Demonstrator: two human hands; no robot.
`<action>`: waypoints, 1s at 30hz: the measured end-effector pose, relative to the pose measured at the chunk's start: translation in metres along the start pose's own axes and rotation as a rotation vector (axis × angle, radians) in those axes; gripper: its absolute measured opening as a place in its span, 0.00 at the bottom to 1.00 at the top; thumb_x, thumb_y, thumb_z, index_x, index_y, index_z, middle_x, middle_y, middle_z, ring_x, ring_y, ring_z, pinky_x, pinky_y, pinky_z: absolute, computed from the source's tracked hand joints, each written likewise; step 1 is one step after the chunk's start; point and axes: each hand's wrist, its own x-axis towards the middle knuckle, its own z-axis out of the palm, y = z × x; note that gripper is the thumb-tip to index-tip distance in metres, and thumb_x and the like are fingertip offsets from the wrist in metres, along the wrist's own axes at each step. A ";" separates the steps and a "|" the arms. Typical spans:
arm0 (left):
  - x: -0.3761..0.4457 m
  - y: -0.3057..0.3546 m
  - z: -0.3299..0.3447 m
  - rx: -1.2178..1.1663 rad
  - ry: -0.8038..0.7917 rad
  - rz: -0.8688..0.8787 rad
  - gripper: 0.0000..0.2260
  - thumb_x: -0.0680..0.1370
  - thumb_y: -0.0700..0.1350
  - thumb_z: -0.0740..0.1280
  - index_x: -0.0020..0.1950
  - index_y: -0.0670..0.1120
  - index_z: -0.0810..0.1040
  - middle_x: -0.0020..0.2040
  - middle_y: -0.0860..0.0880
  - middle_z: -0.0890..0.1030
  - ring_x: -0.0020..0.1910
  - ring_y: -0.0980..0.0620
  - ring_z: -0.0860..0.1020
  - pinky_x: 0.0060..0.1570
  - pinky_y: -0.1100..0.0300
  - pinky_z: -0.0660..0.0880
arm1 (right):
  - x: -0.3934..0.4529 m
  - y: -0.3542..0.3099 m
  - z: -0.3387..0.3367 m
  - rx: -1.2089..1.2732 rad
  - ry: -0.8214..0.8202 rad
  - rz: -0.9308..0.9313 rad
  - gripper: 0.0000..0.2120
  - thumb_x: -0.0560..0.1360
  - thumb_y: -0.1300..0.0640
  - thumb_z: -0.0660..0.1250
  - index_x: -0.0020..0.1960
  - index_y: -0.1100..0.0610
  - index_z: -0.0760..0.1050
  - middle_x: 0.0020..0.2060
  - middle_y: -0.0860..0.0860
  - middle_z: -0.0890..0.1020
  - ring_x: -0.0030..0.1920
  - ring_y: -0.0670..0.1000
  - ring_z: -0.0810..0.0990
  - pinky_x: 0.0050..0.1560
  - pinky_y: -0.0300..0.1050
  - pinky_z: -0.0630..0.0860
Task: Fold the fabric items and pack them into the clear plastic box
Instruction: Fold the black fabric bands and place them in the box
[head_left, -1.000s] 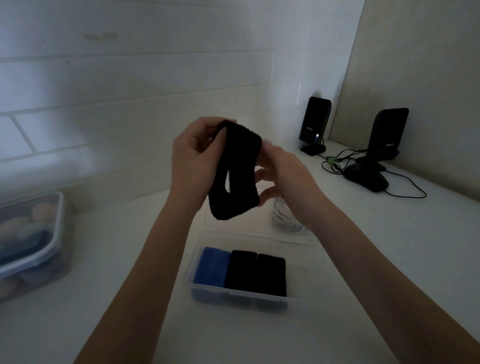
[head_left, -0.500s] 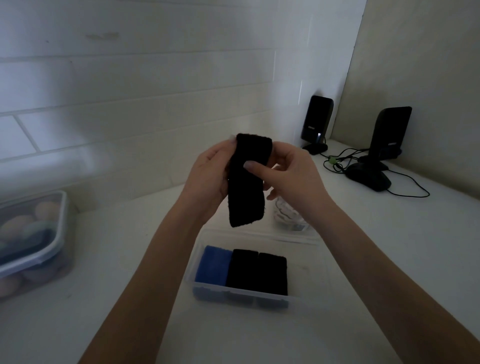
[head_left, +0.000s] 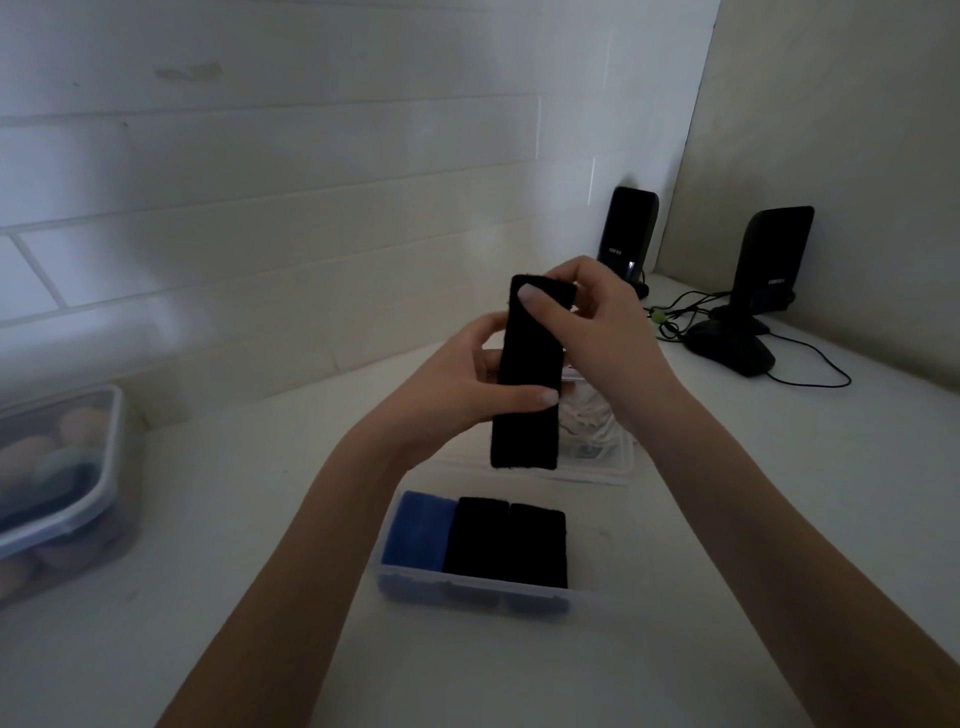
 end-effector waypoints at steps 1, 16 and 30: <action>0.000 0.000 0.000 0.008 -0.010 -0.017 0.34 0.66 0.36 0.75 0.69 0.47 0.66 0.56 0.41 0.82 0.55 0.44 0.81 0.56 0.49 0.77 | 0.000 0.000 -0.002 0.035 0.012 0.013 0.08 0.74 0.54 0.68 0.47 0.58 0.72 0.37 0.49 0.79 0.35 0.46 0.78 0.32 0.37 0.75; -0.004 0.003 -0.005 0.139 0.006 -0.024 0.08 0.74 0.40 0.68 0.52 0.46 0.80 0.44 0.46 0.86 0.46 0.44 0.84 0.48 0.55 0.80 | -0.001 0.003 -0.015 -0.013 -0.530 0.228 0.22 0.65 0.46 0.75 0.54 0.56 0.77 0.42 0.49 0.84 0.42 0.47 0.83 0.45 0.48 0.78; -0.001 0.002 -0.008 0.307 0.231 -0.107 0.13 0.74 0.50 0.69 0.55 0.46 0.77 0.39 0.48 0.82 0.28 0.54 0.79 0.24 0.65 0.71 | 0.002 -0.002 -0.015 0.099 -0.291 0.196 0.27 0.73 0.36 0.61 0.52 0.59 0.80 0.39 0.57 0.78 0.40 0.53 0.71 0.41 0.46 0.69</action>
